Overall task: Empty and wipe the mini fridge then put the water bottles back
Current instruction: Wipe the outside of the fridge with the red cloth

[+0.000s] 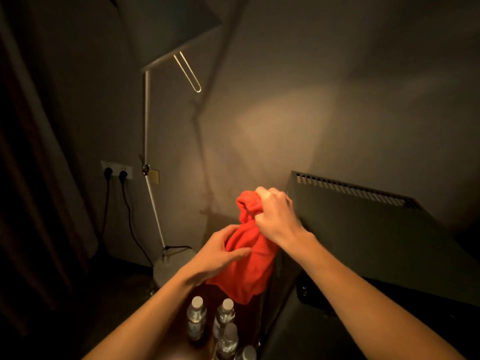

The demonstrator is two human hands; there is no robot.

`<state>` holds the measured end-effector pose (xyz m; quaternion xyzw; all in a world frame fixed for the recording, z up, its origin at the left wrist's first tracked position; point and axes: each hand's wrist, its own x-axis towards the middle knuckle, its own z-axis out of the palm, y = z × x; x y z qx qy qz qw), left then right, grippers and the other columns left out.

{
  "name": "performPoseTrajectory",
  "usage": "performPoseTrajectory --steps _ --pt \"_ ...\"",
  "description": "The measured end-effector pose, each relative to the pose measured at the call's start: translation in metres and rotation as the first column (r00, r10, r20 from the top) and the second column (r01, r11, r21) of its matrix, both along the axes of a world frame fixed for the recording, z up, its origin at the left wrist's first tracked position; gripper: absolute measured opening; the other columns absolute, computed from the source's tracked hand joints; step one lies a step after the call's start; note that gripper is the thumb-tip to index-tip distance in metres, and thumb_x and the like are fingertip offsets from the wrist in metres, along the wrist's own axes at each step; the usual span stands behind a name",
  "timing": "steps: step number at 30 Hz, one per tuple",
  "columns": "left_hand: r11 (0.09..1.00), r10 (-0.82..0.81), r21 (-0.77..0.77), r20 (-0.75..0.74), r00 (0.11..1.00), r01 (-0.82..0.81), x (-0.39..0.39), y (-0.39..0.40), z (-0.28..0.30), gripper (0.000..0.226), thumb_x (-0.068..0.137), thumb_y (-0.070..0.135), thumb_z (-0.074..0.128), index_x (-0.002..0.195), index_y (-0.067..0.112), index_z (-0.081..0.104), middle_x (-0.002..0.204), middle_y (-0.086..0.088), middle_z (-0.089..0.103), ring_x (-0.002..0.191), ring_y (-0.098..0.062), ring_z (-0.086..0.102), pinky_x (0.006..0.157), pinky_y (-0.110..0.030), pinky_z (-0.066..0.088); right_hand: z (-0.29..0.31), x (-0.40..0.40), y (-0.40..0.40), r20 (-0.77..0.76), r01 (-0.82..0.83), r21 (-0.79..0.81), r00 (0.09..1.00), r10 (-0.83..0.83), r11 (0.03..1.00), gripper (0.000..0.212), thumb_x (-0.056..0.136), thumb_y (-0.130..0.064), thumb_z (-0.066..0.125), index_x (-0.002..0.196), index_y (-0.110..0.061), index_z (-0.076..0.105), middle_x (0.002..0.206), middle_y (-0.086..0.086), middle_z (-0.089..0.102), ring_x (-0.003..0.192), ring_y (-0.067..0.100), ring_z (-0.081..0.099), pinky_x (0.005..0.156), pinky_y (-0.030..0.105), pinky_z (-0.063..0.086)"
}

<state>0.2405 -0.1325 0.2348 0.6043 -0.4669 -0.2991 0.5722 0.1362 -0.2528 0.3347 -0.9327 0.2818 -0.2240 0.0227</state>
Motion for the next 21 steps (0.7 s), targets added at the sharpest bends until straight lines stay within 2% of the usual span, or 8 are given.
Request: performPoseTrajectory --steps 3,5,7,11,13,15,18,21 --pt "0.997 0.074 -0.016 0.084 0.994 -0.072 0.009 -0.007 -0.006 0.033 0.069 0.021 0.071 0.101 0.028 0.068 0.094 0.009 0.074 0.087 0.002 0.064 0.082 -0.024 0.05 0.0 -0.009 0.005 -0.14 0.058 -0.041 0.988 -0.064 0.997 0.028 0.077 -0.012 0.055 0.104 -0.017 0.055 0.1 0.017 0.061 0.098 0.04 0.059 0.08 0.043 0.048" --pt "0.993 0.11 -0.042 0.077 0.991 -0.107 0.015 -0.011 -0.006 0.028 0.067 0.019 0.067 0.091 0.034 0.069 0.086 0.012 0.074 0.082 0.001 0.063 0.08 -0.027 0.05 -0.001 -0.015 0.015 -0.217 0.091 -0.04 0.971 -0.097 0.995 0.031 0.082 -0.021 0.056 0.113 -0.024 0.052 0.103 0.014 0.06 0.102 0.039 0.059 0.08 0.043 0.049" --pt "0.992 0.119 -0.052 0.036 0.992 -0.117 0.019 -0.014 -0.006 0.029 0.065 0.015 0.062 0.087 0.033 0.069 0.083 0.013 0.073 0.08 0.001 0.062 0.079 -0.023 0.049 -0.003 -0.022 0.029 -0.276 0.13 -0.026 0.952 -0.132 0.991 0.039 0.087 -0.036 0.056 0.124 -0.029 0.048 0.108 0.012 0.06 0.105 0.038 0.059 0.081 0.042 0.048" --pt "0.998 0.045 -0.045 -0.048 0.998 -0.047 0.022 -0.013 -0.007 0.033 0.073 -0.007 0.057 0.093 0.016 0.07 0.09 -0.002 0.071 0.076 0.006 0.059 0.077 -0.013 0.046 -0.014 -0.035 0.057 -0.361 0.206 0.013 0.914 -0.187 0.979 0.057 0.088 -0.063 0.048 0.135 -0.034 0.035 0.113 0.009 0.058 0.108 0.034 0.059 0.082 0.041 0.048" --pt "1.0 -0.013 -0.003 -0.107 0.994 0.012 0.021 -0.01 -0.014 0.036 0.074 -0.015 0.055 0.098 0.007 0.069 0.093 -0.008 0.07 0.076 0.001 0.06 0.076 -0.014 0.047 -0.022 -0.041 0.069 -0.421 0.215 -0.001 0.886 -0.195 0.977 0.059 0.087 -0.063 0.048 0.135 -0.033 0.034 0.112 0.006 0.059 0.109 0.03 0.059 0.083 0.04 0.048" --pt "0.998 0.012 0.056 -0.187 0.982 -0.002 0.016 -0.007 -0.021 0.03 0.069 -0.002 0.063 0.095 0.011 0.067 0.091 -0.009 0.071 0.077 -0.007 0.062 0.079 -0.024 0.052 -0.025 -0.043 0.079 -0.452 0.23 -0.041 0.863 -0.223 0.972 0.055 0.086 -0.053 0.053 0.133 -0.031 0.036 0.112 0.003 0.057 0.11 0.027 0.058 0.083 0.038 0.047" --pt "0.977 0.128 0.205 -0.326 0.937 -0.063 0.006 -0.004 -0.029 0.031 0.053 0.035 0.066 0.081 0.022 0.062 0.084 -0.005 0.071 0.078 -0.018 0.064 0.086 -0.041 0.055 -0.028 -0.047 0.092 -0.395 0.262 -0.074 0.878 -0.27 0.962 0.052 0.081 -0.042 0.062 0.127 -0.024 0.046 0.107 0.004 0.056 0.105 0.028 0.057 0.08 0.038 0.048" --pt "0.955 0.032 0.282 -0.412 0.911 0.094 -0.007 -0.005 -0.033 0.041 0.054 0.056 0.061 0.08 0.025 0.071 0.091 -0.008 0.073 0.092 -0.027 0.068 0.089 -0.047 0.055 -0.03 -0.057 0.097 -0.29 0.284 -0.103 0.908 -0.302 0.953 0.045 0.078 -0.034 0.068 0.119 -0.022 0.054 0.103 0.004 0.056 0.098 0.029 0.057 0.072 0.039 0.051"
